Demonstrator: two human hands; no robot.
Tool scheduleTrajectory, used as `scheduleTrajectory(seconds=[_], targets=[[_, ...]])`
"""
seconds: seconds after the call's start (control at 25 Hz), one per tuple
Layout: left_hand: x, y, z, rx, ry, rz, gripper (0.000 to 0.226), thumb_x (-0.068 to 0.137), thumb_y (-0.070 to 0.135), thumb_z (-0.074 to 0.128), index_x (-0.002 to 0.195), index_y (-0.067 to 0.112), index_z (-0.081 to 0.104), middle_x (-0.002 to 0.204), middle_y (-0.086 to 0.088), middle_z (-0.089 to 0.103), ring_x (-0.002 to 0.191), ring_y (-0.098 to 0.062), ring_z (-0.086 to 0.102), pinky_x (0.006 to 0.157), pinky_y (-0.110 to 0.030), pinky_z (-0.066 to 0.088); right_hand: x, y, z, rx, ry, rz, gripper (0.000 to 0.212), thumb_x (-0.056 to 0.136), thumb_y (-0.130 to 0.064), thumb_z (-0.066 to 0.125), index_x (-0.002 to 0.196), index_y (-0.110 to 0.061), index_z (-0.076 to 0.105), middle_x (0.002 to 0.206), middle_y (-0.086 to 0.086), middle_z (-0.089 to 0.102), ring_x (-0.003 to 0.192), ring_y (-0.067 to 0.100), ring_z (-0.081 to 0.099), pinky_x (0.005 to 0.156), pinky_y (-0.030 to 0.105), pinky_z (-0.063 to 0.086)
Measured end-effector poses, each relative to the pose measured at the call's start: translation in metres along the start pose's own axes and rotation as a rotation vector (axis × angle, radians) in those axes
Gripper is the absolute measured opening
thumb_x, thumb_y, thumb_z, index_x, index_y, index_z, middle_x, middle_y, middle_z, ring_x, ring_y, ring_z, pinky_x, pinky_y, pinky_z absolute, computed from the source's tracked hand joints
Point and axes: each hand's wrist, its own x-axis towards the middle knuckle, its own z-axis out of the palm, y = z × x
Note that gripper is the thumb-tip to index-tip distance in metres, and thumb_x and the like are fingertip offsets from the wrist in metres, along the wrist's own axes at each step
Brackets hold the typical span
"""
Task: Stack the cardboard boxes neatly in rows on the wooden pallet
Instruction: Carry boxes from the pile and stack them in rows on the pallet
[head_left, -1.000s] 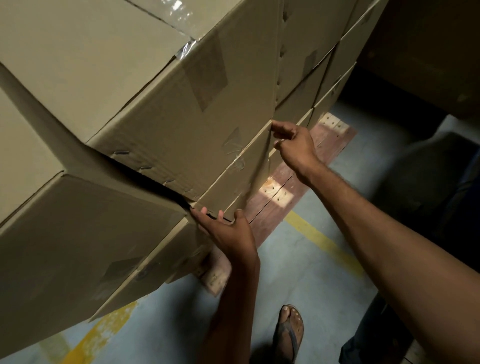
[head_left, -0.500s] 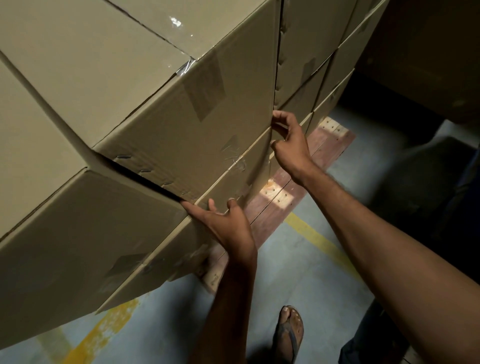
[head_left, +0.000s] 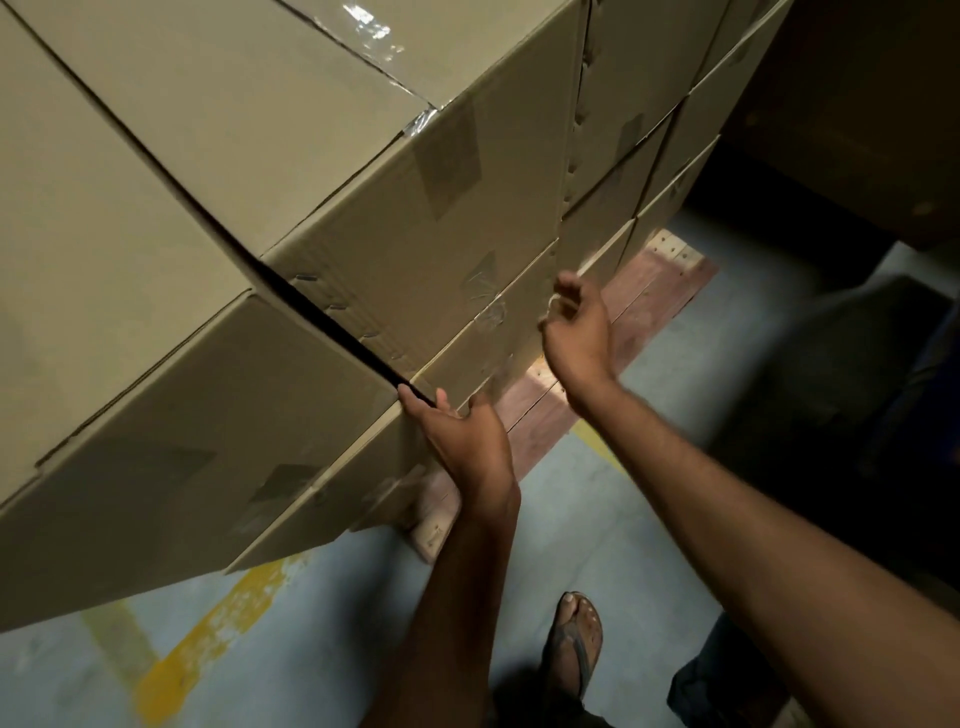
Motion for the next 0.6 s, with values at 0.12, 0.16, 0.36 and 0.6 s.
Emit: scheduleTrajectory(seconds=[0.12, 0.16, 0.36, 0.6], targets=[[-0.003, -0.004, -0.029, -0.009, 0.073, -0.017, 0.065, 0.092, -0.016, 0.057, 0.151, 0.004, 0.04, 0.152, -0.014, 0.048, 0.135, -0.025, 0.054, 0.094, -0.018, 0.045, -0.058, 0.025, 0.014, -0.018, -0.128, 0.041, 0.049, 0.084, 0.009, 0.058, 0.119, -0.024, 0.066, 0.113, -0.01, 0.069, 0.107, 0.006, 0.065, 0.103, 0.04, 0.054], [-0.003, -0.007, -0.042, 0.007, 0.109, -0.023, 0.058, 0.092, -0.016, 0.057, 0.146, 0.002, 0.046, 0.145, -0.016, 0.054, 0.129, -0.026, 0.057, 0.091, -0.018, 0.046, -0.075, 0.03, 0.019, -0.024, -0.189, 0.032, 0.051, 0.083, 0.011, 0.057, 0.118, -0.024, 0.066, 0.114, -0.01, 0.069, 0.108, 0.004, 0.064, 0.102, 0.04, 0.054], [-0.003, -0.004, -0.111, -0.021, 0.272, 0.001, 0.045, 0.09, -0.016, 0.056, 0.134, -0.006, 0.052, 0.134, -0.024, 0.057, 0.117, -0.033, 0.062, 0.072, -0.006, 0.048, -0.146, 0.02, 0.047, -0.135, -0.369, -0.136, 0.059, 0.086, 0.006, 0.062, 0.133, -0.03, 0.062, 0.127, -0.011, 0.062, 0.117, -0.001, 0.059, 0.1, 0.026, 0.052], [0.009, -0.001, -0.198, -0.043, 0.601, -0.023, 0.075, 0.077, -0.004, 0.065, 0.145, 0.005, 0.032, 0.15, -0.018, 0.025, 0.13, -0.037, 0.044, 0.095, -0.032, 0.044, -0.176, 0.009, 0.072, -0.201, -0.361, -0.103, 0.063, 0.09, 0.001, 0.066, 0.145, -0.027, 0.053, 0.142, -0.004, 0.056, 0.131, 0.01, 0.053, 0.11, 0.036, 0.049]])
